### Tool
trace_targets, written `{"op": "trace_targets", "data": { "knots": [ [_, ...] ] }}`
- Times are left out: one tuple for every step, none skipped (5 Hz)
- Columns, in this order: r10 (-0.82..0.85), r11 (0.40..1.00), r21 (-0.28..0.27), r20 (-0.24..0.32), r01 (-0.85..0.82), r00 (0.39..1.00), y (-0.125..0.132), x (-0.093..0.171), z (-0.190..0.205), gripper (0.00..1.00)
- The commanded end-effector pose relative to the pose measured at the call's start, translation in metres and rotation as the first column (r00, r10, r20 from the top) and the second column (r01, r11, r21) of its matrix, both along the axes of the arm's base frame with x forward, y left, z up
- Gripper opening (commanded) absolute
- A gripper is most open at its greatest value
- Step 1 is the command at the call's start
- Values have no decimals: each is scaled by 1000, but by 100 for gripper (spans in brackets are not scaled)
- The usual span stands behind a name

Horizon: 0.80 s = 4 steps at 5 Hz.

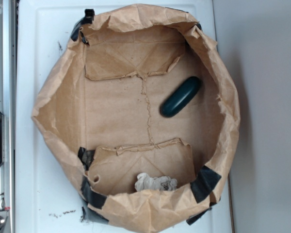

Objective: Grab the plastic pickle.

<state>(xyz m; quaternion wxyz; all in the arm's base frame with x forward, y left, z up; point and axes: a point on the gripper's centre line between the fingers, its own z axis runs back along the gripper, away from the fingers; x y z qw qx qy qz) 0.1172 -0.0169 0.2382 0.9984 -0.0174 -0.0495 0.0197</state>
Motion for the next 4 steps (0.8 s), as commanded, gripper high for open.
{"op": "trace_targets", "data": {
  "knots": [
    [0,1000,0,0,0,1000,0,0,0,100],
    [7,999,47,50,-10,999,4,50,-15,100],
    [38,997,61,93,-44,995,8,100,-17,100],
    [38,997,61,93,-44,995,8,100,-17,100]
  ]
}}
